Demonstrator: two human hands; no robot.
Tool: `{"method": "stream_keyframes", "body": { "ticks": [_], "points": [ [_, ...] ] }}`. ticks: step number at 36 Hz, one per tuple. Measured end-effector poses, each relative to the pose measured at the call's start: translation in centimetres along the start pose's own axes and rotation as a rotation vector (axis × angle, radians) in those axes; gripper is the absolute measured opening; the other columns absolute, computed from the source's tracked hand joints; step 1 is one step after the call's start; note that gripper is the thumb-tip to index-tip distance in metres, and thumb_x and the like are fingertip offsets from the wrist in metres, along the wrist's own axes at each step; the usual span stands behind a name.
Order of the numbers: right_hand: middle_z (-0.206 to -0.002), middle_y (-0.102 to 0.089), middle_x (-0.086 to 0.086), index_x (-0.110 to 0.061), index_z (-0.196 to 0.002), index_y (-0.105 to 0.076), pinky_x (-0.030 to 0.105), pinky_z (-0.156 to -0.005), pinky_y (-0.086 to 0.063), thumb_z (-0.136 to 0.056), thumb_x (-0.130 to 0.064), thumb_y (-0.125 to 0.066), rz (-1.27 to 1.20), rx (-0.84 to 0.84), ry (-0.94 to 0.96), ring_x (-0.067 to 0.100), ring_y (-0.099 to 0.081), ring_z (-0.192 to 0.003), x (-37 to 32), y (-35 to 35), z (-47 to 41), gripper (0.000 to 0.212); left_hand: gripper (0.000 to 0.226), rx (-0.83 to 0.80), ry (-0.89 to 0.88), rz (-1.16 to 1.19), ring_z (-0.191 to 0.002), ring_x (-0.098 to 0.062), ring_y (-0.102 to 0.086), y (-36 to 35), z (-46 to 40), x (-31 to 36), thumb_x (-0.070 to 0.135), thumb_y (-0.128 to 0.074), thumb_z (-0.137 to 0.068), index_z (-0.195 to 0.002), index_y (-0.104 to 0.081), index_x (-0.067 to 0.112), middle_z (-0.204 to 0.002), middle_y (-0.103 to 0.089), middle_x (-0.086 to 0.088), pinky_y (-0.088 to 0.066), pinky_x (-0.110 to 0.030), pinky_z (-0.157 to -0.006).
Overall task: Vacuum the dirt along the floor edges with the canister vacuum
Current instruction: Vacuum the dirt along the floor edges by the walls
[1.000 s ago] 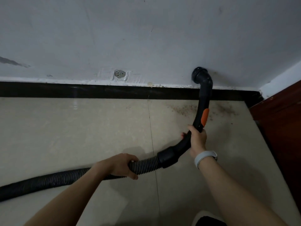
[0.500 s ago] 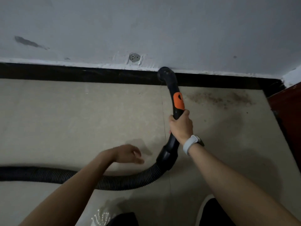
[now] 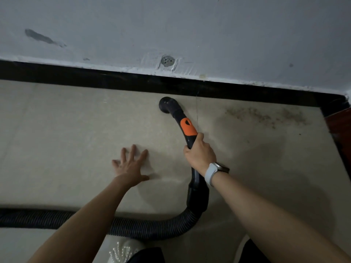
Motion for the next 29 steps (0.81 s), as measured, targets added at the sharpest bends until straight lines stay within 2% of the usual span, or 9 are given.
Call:
{"method": "stream_keyframes", "body": {
  "ticks": [3,5,8,12,18,23,29],
  "points": [
    [-0.097,-0.059,0.010,-0.009,-0.123,-0.035,0.033,-0.065,-0.043,-0.094,-0.024,-0.052,0.029,-0.018,-0.007,0.030,-0.054,-0.075,0.1,-0.2,0.1,0.037,0.099,-0.002,0.015,0.005,-0.145,-0.035,0.015,0.1,0.0,0.2,0.062,-0.063,-0.079,-0.150,0.002,0.041,-0.159,0.019,-0.003,-0.016,-0.057,-0.114],
    [-0.103,-0.062,0.014,-0.008,-0.124,-0.036,0.034,-0.067,-0.045,-0.094,-0.025,-0.052,-0.004,0.000,-0.068,0.034,-0.060,-0.083,0.7,0.4,-0.4,0.038,0.100,0.000,0.024,0.006,-0.145,-0.035,0.014,0.1,0.0,0.3,0.061,-0.064,-0.078,-0.150,0.001,0.041,-0.160,0.018,-0.002,-0.017,-0.056,-0.114],
    [-0.113,-0.063,0.020,-0.006,-0.126,-0.036,0.041,-0.080,-0.051,-0.094,-0.026,-0.052,-0.064,0.057,-0.187,0.041,-0.063,-0.097,2.3,1.9,-1.6,0.040,0.101,0.011,0.027,0.008,-0.145,-0.036,0.013,0.0,-0.1,0.4,0.061,-0.066,-0.077,-0.150,0.000,0.041,-0.160,0.017,-0.003,-0.018,-0.056,-0.114],
    [-0.120,-0.060,0.023,-0.003,-0.129,-0.035,0.034,-0.074,-0.042,-0.097,-0.024,-0.051,-0.089,0.149,-0.301,0.041,-0.062,-0.101,3.9,3.6,-2.6,0.042,0.102,0.028,0.025,0.016,-0.145,-0.036,0.012,-0.1,-0.4,0.4,0.059,-0.069,-0.075,-0.150,-0.002,0.041,-0.160,0.015,-0.003,-0.020,-0.057,-0.113],
    [-0.114,-0.064,0.020,-0.004,-0.130,-0.032,0.041,-0.079,-0.050,-0.096,-0.027,-0.050,-0.007,0.130,-0.195,0.040,-0.063,-0.098,1.8,1.5,-2.3,0.044,0.100,0.048,0.027,0.046,-0.145,-0.036,0.009,0.0,-0.6,0.4,0.059,-0.071,-0.073,-0.148,-0.007,0.043,-0.159,0.010,-0.001,-0.022,-0.055,-0.111],
    [-0.111,-0.064,0.016,-0.007,-0.133,-0.030,0.032,-0.068,-0.036,-0.098,-0.027,-0.047,0.094,0.066,-0.065,0.037,-0.063,-0.097,-1.3,-0.6,-2.3,0.044,0.099,0.048,0.028,0.049,-0.145,-0.036,0.009,-0.1,-0.6,0.4,0.061,-0.069,-0.073,-0.149,-0.007,0.044,-0.159,0.010,-0.002,-0.022,-0.055,-0.112],
    [-0.112,-0.064,0.020,-0.007,-0.128,-0.035,0.041,-0.080,-0.048,-0.096,-0.028,-0.050,-0.042,0.131,-0.209,0.042,-0.062,-0.099,2.3,0.4,-2.5,0.041,0.100,0.056,0.042,0.051,-0.144,-0.035,0.006,0.1,-0.7,0.6,0.060,-0.072,-0.070,-0.147,-0.010,0.045,-0.158,0.008,-0.002,-0.026,-0.052,-0.109]
  ]
}}
Point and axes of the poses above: each hand's wrist, its own z-axis away from the middle knuckle, its own y-axis out of the back of the hand, x = y × z, the point moved 2 cm from there along -z, towards the middle knuckle
